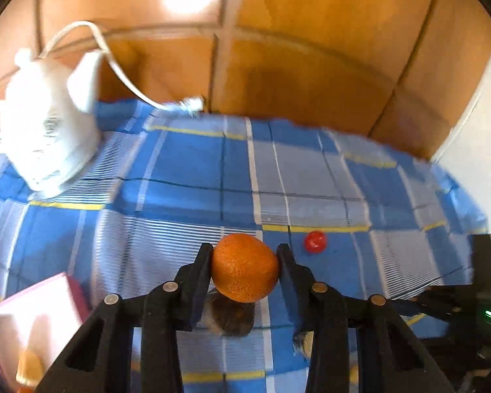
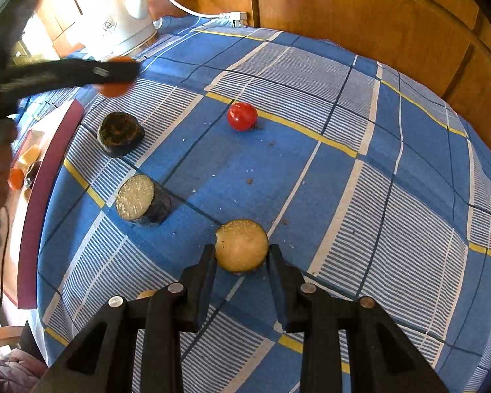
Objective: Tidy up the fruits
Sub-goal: 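Carry the orange with the left tool into the tray and release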
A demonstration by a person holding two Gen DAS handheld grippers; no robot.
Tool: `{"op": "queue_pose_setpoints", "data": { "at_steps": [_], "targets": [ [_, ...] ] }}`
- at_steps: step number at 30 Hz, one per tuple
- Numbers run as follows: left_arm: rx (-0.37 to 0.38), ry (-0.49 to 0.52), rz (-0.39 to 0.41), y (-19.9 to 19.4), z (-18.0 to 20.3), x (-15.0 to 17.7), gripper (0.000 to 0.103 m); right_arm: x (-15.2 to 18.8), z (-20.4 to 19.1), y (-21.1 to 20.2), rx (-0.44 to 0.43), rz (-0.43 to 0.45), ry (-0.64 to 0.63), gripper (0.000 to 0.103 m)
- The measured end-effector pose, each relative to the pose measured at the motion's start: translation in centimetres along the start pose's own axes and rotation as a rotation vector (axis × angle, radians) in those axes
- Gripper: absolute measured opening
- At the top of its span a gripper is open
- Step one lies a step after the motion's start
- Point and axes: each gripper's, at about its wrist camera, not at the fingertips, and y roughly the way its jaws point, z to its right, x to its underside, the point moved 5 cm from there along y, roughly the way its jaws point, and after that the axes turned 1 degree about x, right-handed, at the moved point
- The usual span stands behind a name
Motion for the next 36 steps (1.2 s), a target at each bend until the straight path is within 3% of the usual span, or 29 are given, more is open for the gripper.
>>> {"op": "queue_pose_setpoints", "data": {
  "at_steps": [4, 8, 16, 21, 25, 29, 36],
  "targets": [
    [-0.003, -0.087, 0.065, -4.7, -3.4, 0.7, 0.04, 0.0, 0.0, 0.0, 0.003, 0.006, -0.004, 0.032],
    [-0.067, -0.187, 0.123, -9.2, -8.2, 2.4, 0.04, 0.1, -0.3, 0.1, 0.017, 0.01, -0.02, 0.032],
    [-0.181, -0.405, 0.178, -15.0, -16.1, 9.3, 0.04, 0.2, -0.5, 0.1, 0.039, 0.024, -0.045, 0.031],
    [-0.236, -0.454, 0.176, -18.0, -17.7, 14.4, 0.04, 0.2, -0.5, 0.1, 0.043, 0.025, -0.047, 0.031],
    [-0.23, -0.466, 0.142, -18.0, -17.2, 17.0, 0.04, 0.3, -0.6, 0.1, 0.048, 0.026, -0.05, 0.032],
    [-0.2, -0.455, 0.121, -16.6, -16.0, 16.6, 0.04, 0.4, -0.6, 0.0, 0.055, 0.028, -0.054, 0.032],
    [-0.208, -0.392, 0.139, -13.9, -15.0, 11.5, 0.04, 0.3, -0.7, 0.0, 0.065, 0.032, -0.065, 0.031]
  ]
}}
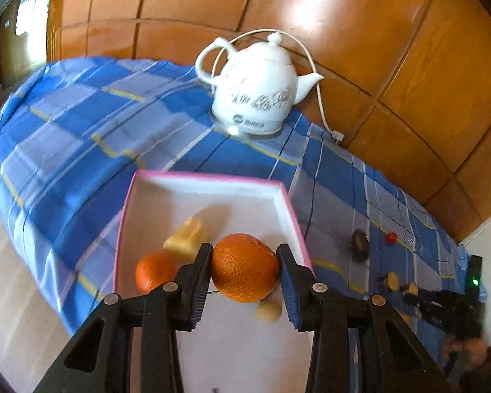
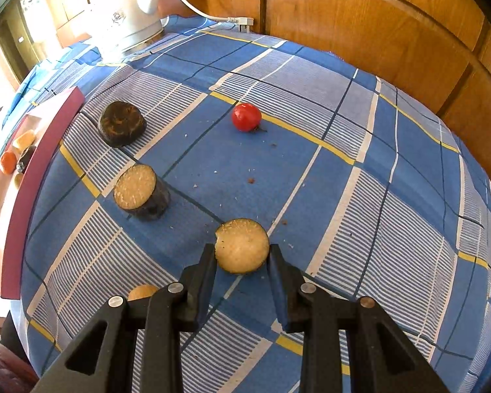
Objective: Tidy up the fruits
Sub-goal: 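Carry the orange with the left tool into the tray and release, then grasp the round yellow slice with the right tool and lift it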
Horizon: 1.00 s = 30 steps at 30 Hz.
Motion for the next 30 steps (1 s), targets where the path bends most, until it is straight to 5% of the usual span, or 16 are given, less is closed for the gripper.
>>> {"op": "queue_pose_setpoints", "data": {
  "at_steps": [13, 17, 30],
  "targets": [
    [-0.097, 0.027, -0.065, 7.2, -0.7, -2.3, 0.041, 0.2, -0.1, 0.6, 0.0, -0.018, -0.001, 0.031],
    [-0.096, 0.035, -0.033, 6.6, -0.3, -2.2, 0.054, 0.1, -0.1, 0.7, -0.003, -0.018, 0.005, 0.031],
    [-0.162, 0.067, 0.032, 0.6, 1.9, 2.8, 0.054, 0.0, 0.0, 0.0, -0.004, 0.002, 0.013, 0.031]
  ]
}}
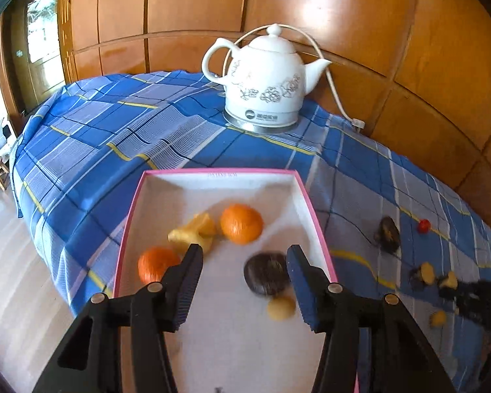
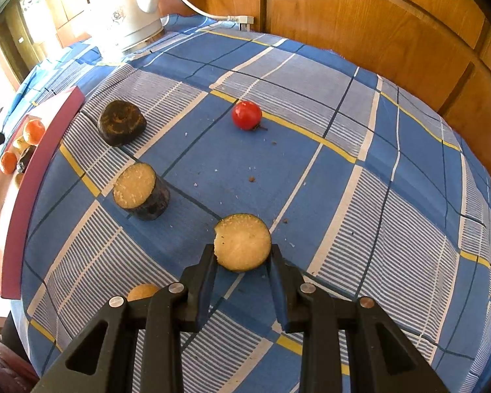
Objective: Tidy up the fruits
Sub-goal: 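Grasp the round yellow slice with the right tool and lift it, then carry the yellow slice with the right tool into the tray and release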
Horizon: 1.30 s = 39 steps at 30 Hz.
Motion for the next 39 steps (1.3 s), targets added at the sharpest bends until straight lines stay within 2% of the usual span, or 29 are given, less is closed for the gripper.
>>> {"op": "queue_pose_setpoints", "data": {
  "at_steps": [12, 19, 29, 35, 39],
  "targets": [
    [0.014, 0.037, 0.036, -3.8, 0.8, 3.1, 0.058, 0.0, 0.2, -0.5, 0.014, 0.02, 0.01, 0.031],
    [0.024, 0.031, 0.045, -4.5, 0.4, 3.6, 0.059, 0.3, 0.3, -0.1, 0.022, 0.008, 0.015, 0.031],
    [0.035, 0.011, 0.036, -4.7, -0.4, 4.4, 0.059, -0.3, -0.1, -2.6, 0.004, 0.07, 0.019, 0.031],
    [0.041, 0.005, 0.031, -4.6, -0.6, 4.7, 0.059, 0.1, -2.6, -4.3, -0.042, 0.091, -0.007, 0.031],
    [0.039, -0.012, 0.029, -4.4, -1.1, 4.8, 0.059, 0.2, -6.4, -5.8, -0.125, 0.114, -0.066, 0.031]
  ]
}}
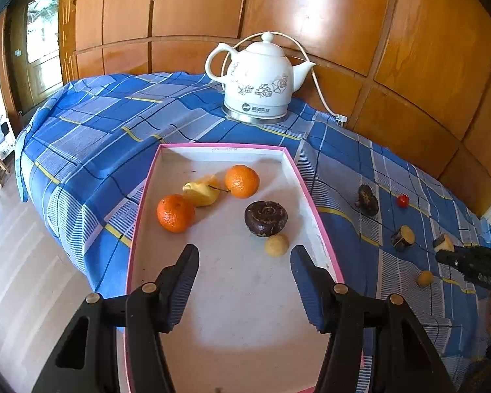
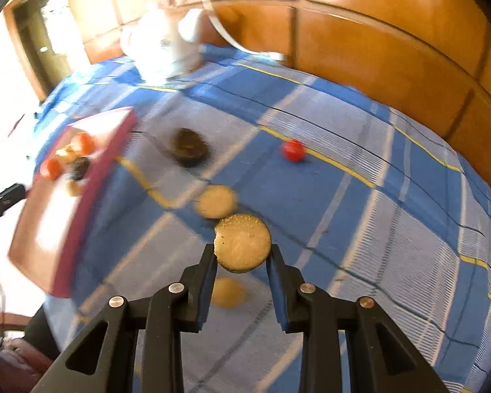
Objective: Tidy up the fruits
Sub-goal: 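Carry the yellow slice with the right tool into the tray and release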
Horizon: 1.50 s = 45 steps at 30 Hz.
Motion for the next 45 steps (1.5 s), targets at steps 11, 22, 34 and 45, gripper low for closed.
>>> {"op": "queue_pose_setpoints", "data": {
  "at_steps": [11, 22, 34, 45],
  "targets": [
    [-0.069, -0.098, 0.026, -0.7, -4.9, -0.2, 0.059, -1.3, -14.2, 0.4, -0.249, -0.01, -0.225, 0.031],
    [-0.081, -0.14, 0.015, -0.4, -7.2, 0.5, 0.059, -2.8, -20.2, 6.3, -0.223, -0.096, -0.334, 0.031],
    [-0.074, -0.094, 0.025, -0.7, -5.9, 0.7, 0.059, -3.8, -17.7, 5.4, -0.212, -0.034, -0.206, 0.032],
    [-0.048, -0.006, 0.054, -1.6, -3.0, 0.4, 0.059, -2.3, -17.4, 2.8, -0.212, 0.016, -0.207, 0.032]
  ]
}}
